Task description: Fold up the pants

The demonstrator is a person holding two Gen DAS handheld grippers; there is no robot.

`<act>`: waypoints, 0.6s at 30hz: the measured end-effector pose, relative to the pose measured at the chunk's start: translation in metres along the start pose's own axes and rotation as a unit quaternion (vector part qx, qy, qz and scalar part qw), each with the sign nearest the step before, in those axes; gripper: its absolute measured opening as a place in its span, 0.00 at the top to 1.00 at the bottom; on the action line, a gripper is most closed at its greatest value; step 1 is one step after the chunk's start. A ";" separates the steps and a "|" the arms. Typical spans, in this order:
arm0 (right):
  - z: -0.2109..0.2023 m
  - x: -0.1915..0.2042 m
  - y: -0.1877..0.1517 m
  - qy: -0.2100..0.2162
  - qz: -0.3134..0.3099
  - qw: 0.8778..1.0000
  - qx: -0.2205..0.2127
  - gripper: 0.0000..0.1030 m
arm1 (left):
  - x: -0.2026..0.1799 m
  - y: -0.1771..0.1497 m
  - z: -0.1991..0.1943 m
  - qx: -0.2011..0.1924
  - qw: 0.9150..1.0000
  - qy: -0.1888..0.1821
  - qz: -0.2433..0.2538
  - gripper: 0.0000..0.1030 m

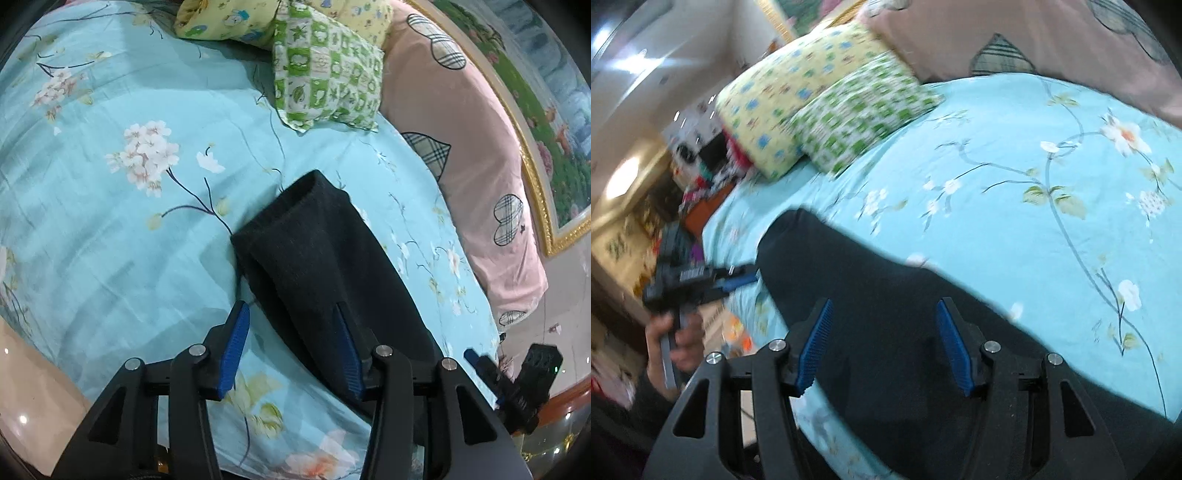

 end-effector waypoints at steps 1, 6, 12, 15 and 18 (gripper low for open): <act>0.003 -0.007 0.007 0.002 0.013 1.000 -0.003 0.42 | 0.001 0.003 0.002 0.001 1.000 0.003 -0.001 0.54; 0.037 -0.030 0.033 0.001 0.032 0.999 0.031 0.42 | 0.004 0.011 0.018 0.010 1.000 0.026 0.006 0.53; 0.094 -0.029 0.025 -0.005 -0.028 0.991 0.130 0.58 | 0.013 0.004 0.032 0.015 0.999 0.034 0.017 0.53; 0.111 -0.028 0.010 -0.002 -0.060 0.984 0.169 0.60 | 0.011 0.002 0.036 0.011 0.999 0.036 0.035 0.52; 0.112 -0.022 0.009 0.007 -0.088 0.978 0.188 0.63 | 0.006 0.005 0.042 0.010 0.998 0.038 0.043 0.51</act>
Point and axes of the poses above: each gripper's, at about its wrist camera, not at the fingertips, and z roughly the way its jaws point, x to its left, y to its top, the point moved 4 cm from there along z, roughly the way its jaws point, and after that the axes turned 4 degrees about -x, right-handed, at the moved point
